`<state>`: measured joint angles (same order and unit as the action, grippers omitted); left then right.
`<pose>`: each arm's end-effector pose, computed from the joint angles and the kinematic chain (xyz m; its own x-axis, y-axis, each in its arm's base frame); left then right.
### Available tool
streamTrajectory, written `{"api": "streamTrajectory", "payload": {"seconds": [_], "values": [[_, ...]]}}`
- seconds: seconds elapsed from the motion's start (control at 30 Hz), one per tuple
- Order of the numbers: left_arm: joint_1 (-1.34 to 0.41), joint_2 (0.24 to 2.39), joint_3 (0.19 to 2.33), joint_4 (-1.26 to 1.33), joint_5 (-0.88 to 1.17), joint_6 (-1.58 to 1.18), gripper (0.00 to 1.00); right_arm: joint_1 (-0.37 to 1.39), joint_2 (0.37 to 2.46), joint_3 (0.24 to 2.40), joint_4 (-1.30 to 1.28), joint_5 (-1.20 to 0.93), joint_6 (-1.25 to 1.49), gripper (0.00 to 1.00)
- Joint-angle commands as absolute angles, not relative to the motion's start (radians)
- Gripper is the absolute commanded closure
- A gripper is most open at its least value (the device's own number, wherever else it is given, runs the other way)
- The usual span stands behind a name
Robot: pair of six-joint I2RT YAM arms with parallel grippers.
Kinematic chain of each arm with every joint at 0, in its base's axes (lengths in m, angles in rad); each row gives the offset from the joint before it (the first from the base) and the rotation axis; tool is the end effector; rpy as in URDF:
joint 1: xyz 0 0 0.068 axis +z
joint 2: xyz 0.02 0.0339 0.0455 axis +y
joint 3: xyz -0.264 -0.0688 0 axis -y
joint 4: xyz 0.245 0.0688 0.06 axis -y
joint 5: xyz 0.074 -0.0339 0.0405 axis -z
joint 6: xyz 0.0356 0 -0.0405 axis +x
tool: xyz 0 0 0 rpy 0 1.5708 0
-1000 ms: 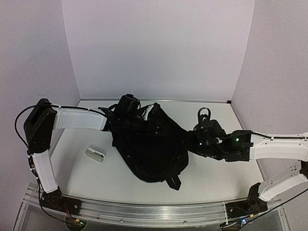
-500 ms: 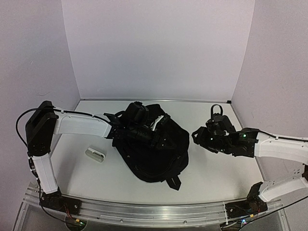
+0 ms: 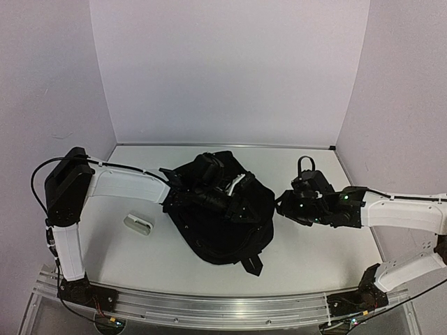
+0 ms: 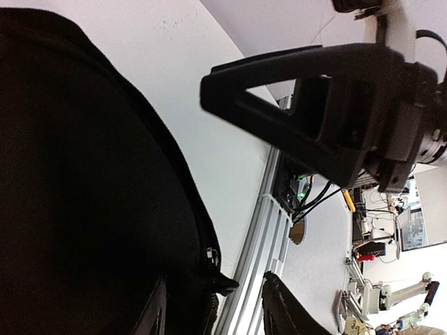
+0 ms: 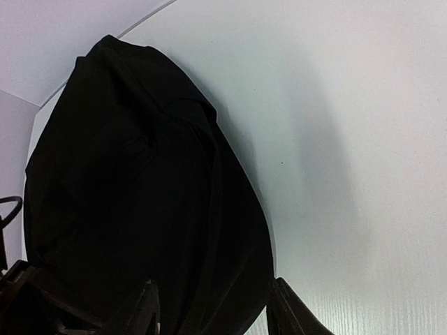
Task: Pack the student bag
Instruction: Zip the student bag at the center of the board.
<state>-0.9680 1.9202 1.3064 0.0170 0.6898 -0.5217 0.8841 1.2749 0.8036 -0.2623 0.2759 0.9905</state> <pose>0.2246 -0.3663 0.2125 -0.7416 0.3995 -0.5389 0.6508 0.2339 -0.7223 0.1780 0.2018 0.2358 -0.7477 0.3571 -0.5598 0.0174 0.8533 0.5212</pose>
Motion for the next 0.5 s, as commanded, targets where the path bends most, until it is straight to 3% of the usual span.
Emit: {"api": "streamTrajectory", "payload": {"seconds": [0.0,0.37,0.47], "values": [[-0.975,1.933,1.362,0.086,0.714,-0.521,0.6,0.881,1.304,0.807,-0.245,0.253,0.982,0.52],[-0.983,1.929,1.348,0.089,0.727,-0.522,0.98,0.881,1.369,0.809,-0.175,0.183,0.98,0.52],[-0.985,1.922,1.336,0.098,0.727,-0.524,1.0,0.882,1.393,0.808,-0.155,0.167,0.979,0.53]]}}
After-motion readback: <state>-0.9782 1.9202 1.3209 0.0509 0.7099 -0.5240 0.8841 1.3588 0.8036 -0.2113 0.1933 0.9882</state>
